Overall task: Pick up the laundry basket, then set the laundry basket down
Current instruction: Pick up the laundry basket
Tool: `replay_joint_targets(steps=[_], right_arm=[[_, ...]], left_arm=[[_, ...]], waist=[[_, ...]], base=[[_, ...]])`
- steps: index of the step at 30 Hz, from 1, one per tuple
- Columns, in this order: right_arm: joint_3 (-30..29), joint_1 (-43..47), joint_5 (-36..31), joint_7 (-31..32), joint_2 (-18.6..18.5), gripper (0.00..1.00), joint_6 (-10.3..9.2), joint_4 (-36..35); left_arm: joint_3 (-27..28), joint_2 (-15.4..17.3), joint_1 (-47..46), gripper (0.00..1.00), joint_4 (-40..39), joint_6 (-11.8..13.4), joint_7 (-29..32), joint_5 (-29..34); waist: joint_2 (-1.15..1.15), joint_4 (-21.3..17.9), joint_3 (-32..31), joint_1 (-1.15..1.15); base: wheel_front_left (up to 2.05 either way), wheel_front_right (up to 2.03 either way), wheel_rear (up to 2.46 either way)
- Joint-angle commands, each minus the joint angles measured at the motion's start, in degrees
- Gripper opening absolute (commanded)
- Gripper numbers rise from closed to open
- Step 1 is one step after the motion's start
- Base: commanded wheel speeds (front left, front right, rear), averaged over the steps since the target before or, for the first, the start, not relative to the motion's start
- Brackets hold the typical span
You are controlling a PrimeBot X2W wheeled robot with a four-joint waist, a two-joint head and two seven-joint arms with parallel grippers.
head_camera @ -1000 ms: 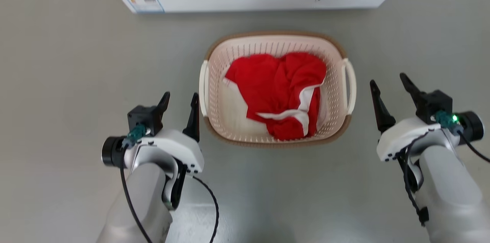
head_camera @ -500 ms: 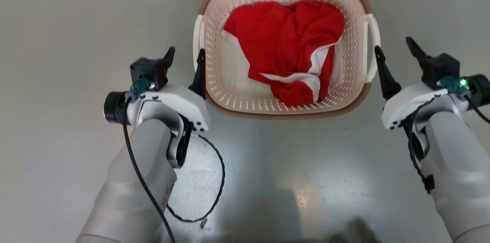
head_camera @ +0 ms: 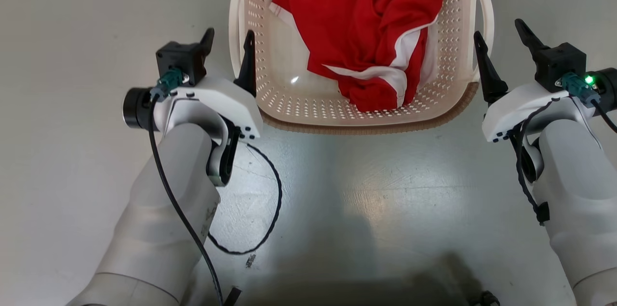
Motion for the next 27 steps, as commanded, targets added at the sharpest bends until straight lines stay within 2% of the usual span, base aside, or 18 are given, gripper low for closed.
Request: replay_joint_targets(steps=[1, 12, 27], right_arm=[[1.06, 1.29, -0.12, -0.77, 0.39, 1.00, 0.35, -1.06], [1.18, -0.76, 0.02, -0.77, 1.04, 1.00, 0.35, 0.23], [2.20, -5.93, -0.56, -0.77, 3.18, 1.00, 0.35, 7.16]], left_arm=[[1.42, 1.07, -0.12, 1.00, -0.71, 0.45, -0.32, 0.75], [1.45, 1.07, -2.48, 1.00, 0.20, 0.37, -0.32, 1.35], [-2.67, 1.07, -7.58, 1.00, 6.51, 0.57, -0.32, -0.28]], waist=[[0.00, -0.22, 0.72, 0.00], [0.00, -0.19, 3.65, 0.00], [0.00, -0.79, 6.26, 0.00]], base=[[0.00, 0.00, 0.00], [0.00, 0.00, 0.00], [0.00, 0.00, 0.00]])
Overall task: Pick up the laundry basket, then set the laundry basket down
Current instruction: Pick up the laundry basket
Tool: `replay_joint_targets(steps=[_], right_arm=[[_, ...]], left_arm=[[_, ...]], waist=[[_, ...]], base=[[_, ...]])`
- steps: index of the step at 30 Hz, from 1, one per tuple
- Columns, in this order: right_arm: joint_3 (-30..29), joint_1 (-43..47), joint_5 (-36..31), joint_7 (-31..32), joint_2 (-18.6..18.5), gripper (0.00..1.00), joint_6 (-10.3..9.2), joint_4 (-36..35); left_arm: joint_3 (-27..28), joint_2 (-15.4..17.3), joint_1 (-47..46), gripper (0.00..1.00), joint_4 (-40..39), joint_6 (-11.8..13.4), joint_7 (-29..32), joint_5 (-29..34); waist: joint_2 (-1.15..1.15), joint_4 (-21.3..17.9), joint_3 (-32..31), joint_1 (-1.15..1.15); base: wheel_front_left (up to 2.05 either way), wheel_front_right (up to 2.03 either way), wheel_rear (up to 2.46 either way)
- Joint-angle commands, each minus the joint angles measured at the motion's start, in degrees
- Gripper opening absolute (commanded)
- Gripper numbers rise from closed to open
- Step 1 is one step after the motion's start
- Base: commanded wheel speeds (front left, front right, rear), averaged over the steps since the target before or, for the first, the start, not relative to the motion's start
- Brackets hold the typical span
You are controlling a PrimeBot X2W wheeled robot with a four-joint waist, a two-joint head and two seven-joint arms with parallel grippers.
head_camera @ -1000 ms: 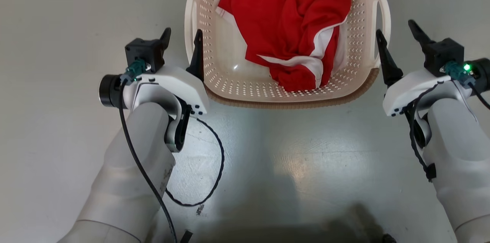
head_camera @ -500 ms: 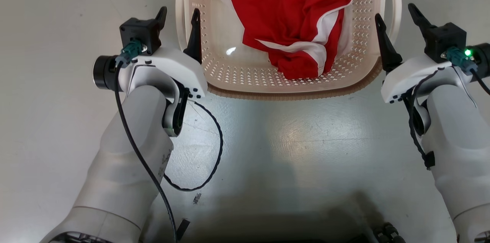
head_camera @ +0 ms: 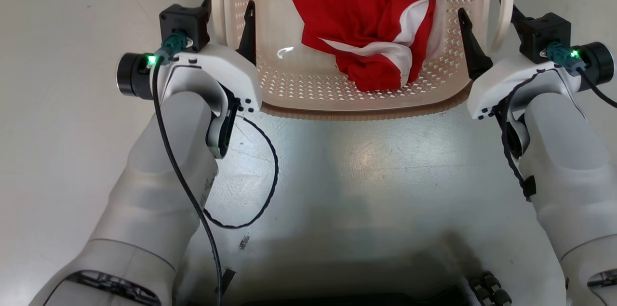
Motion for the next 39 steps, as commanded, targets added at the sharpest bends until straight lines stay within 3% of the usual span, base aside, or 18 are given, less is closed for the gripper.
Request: replay_joint_targets(steps=[1, 14, 37, 38, 39], right_arm=[[0.96, 1.47, -0.47, -0.68, 0.84, 1.00, 0.35, -0.03], [0.20, -1.04, -0.17, -0.68, 2.64, 1.00, 0.35, 4.92], [-0.16, -2.99, -0.34, -0.68, 2.66, 1.00, 0.35, 6.07], [-0.25, -2.98, -0.37, -0.68, 2.62, 1.00, 0.35, 6.07], [-0.33, -2.95, -0.41, -0.68, 2.57, 1.00, 0.35, 6.09]], left_arm=[[0.66, 1.07, 0.29, 1.00, -0.22, 0.64, -0.29, -0.17], [-1.93, 1.07, -2.89, 1.00, 5.27, 1.29, -0.29, -1.56], [-3.95, 1.07, -4.23, 1.00, 6.64, 1.75, -0.29, -2.22], [-4.00, 1.07, -4.24, 0.89, 6.79, 1.61, -0.29, -2.31], [-4.08, 1.07, -4.30, 0.48, 6.90, 1.54, -0.29, -2.39]], waist=[[0.00, -0.16, 0.01, 0.00], [0.00, -0.87, -0.30, 0.00], [0.00, -0.80, 0.91, 0.00], [0.00, -0.82, 0.93, 0.00], [0.00, -0.83, 0.95, 0.00]], base=[[0.00, 0.00, 0.00], [0.00, 0.00, 0.00], [0.00, 0.00, 0.00], [0.00, 0.00, 0.00], [0.00, 0.00, 0.00]])
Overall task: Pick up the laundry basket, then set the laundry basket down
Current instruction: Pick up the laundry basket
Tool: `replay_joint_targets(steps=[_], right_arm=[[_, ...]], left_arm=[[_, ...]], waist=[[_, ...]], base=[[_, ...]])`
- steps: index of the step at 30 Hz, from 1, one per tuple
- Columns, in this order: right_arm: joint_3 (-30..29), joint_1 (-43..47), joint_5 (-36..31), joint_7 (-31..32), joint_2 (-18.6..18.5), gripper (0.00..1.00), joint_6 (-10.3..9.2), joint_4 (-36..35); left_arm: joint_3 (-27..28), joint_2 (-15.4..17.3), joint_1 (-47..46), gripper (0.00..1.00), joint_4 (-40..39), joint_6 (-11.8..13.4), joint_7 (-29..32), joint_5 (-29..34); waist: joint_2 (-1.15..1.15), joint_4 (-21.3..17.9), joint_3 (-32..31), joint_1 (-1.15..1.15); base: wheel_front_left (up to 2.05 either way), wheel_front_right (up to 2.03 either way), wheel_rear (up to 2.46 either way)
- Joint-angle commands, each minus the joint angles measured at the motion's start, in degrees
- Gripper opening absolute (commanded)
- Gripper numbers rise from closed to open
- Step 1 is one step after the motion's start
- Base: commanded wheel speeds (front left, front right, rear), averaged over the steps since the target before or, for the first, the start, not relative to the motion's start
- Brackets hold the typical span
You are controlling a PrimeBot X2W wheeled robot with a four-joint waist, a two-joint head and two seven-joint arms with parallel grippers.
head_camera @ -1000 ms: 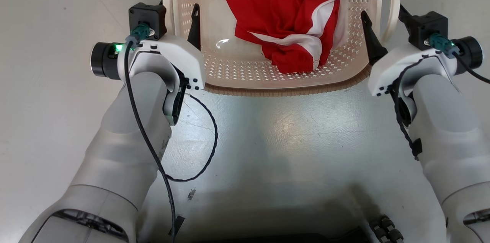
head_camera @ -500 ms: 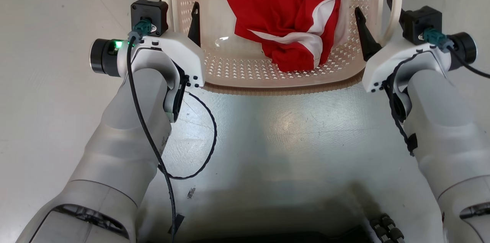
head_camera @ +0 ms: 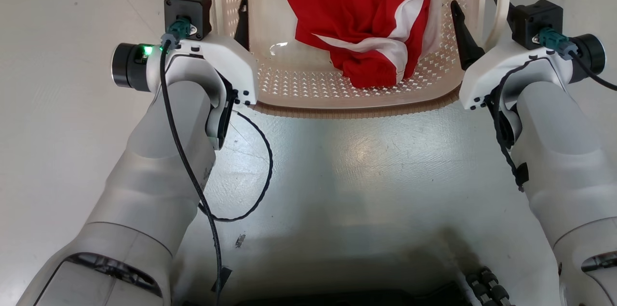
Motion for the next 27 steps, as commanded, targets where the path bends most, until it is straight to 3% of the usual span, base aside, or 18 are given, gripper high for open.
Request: replay_joint_targets(steps=[1, 2, 3, 15, 24, 27], right_arm=[[0.45, 1.55, -0.11, -0.63, 0.65, 0.98, 0.35, -0.16], [0.28, 1.61, -0.13, -0.63, 0.60, 0.09, 0.35, -0.11], [0.07, 1.66, -0.10, -0.63, 0.61, 0.00, 0.35, 0.05], [0.69, 3.13, -1.52, -0.63, 1.48, 0.00, 0.35, 6.16], [3.25, 6.18, -0.58, -0.09, 3.24, 0.00, 0.35, 12.03], [5.97, 8.21, 3.09, 1.46, 3.38, 0.00, 0.35, 12.83]], left_arm=[[0.45, 1.10, 0.46, 0.27, -0.29, 0.13, -0.29, -0.45], [0.17, 1.10, 0.43, 0.00, 0.00, -0.13, -0.29, -0.42], [-0.11, 1.10, 0.36, 0.00, 0.41, -0.44, -0.29, -0.47], [-2.63, 1.10, 3.46, 0.00, 0.94, 0.12, -0.29, -2.55], [-6.14, 1.10, 9.39, 0.00, 4.16, -0.25, -0.29, -6.37], [-7.63, 1.10, 12.14, 0.00, 5.57, -0.85, -0.29, -7.98]], waist=[[0.00, -0.01, 0.01, 0.00], [0.00, -0.04, -0.01, 0.00], [0.00, -0.06, -0.06, 0.00], [0.00, 0.23, -5.60, 0.00], [0.00, -1.03, -15.66, 0.00], [0.00, -1.27, -20.15, 0.00]], base=[[0.00, 0.00, 0.00], [0.00, 0.00, 0.00], [0.00, 0.00, 0.00], [0.00, 0.00, 0.00], [0.00, 0.00, 0.00], [0.00, 0.00, 0.00]])
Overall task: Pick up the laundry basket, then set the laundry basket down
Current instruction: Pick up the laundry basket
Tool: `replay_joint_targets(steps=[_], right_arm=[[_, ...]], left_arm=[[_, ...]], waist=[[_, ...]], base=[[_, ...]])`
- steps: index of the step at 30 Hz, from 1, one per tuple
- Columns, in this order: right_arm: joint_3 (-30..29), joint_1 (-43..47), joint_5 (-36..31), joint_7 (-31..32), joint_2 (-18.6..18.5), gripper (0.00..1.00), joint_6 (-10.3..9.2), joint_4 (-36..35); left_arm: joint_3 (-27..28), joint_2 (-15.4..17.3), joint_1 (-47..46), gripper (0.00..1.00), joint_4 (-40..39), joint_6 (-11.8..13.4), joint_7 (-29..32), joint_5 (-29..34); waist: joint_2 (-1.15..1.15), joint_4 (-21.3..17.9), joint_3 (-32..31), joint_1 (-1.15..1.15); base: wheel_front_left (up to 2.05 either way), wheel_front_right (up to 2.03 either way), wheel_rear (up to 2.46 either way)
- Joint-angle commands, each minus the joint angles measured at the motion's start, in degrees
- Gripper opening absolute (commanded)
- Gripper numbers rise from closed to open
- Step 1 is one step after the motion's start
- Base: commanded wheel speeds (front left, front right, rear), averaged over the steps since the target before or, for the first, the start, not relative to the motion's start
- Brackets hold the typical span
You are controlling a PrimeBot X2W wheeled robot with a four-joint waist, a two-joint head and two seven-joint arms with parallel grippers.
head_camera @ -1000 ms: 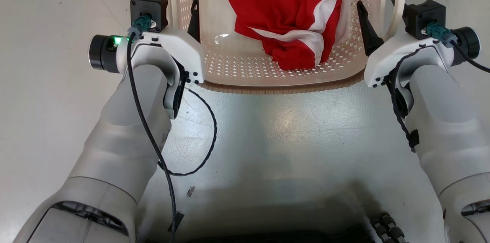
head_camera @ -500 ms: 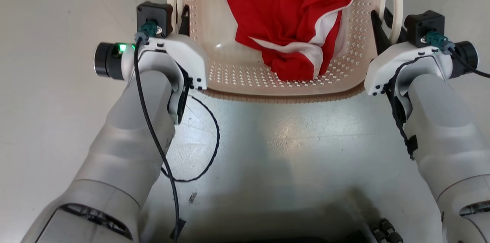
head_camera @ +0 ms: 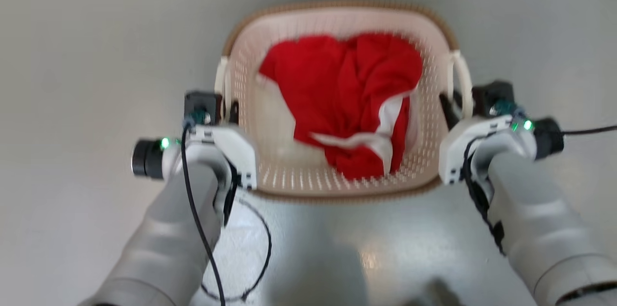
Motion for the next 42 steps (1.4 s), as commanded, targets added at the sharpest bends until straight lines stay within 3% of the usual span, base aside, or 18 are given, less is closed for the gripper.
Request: replay_joint_targets(steps=[1, 11, 18, 29, 42], right_arm=[[3.51, 3.62, 2.42, 0.75, 0.67, 0.00, 0.43, -0.04], [18.12, 11.46, 17.62, 8.97, 0.70, 0.00, 0.43, -3.78], [25.22, 17.61, 24.52, 13.39, 0.70, 0.00, 0.43, -4.71], [30.91, 23.25, 30.20, 17.19, 0.71, 0.00, 0.43, -3.78], [36.33, 26.94, 34.62, 22.01, 0.71, 0.00, 0.43, -4.89]], left_arm=[[-0.56, 1.29, 2.36, 0.00, 0.22, -0.91, -0.37, -0.76], [-5.00, 1.29, 10.12, 0.00, 2.28, -1.78, 0.58, -7.17], [-9.05, 1.29, 16.57, 0.00, 3.08, -2.17, 2.18, -10.12], [-15.04, 1.29, 25.17, 0.00, 1.78, -2.53, 6.27, -14.24], [-19.83, 1.29, 29.03, 0.00, 0.69, -2.55, 6.69, -18.86]], waist=[[0.00, -0.76, -6.12, 0.00], [0.00, -2.32, -19.80, 0.00], [0.00, -2.04, -28.82, 0.00], [0.00, -0.40, -40.00, 0.00], [0.00, 0.29, -45.09, 0.00]], base=[[0.00, 0.00, 0.00], [0.00, 0.00, 0.00], [0.00, 0.00, 0.00], [0.00, 0.00, 0.00], [0.00, 0.00, 0.00]])
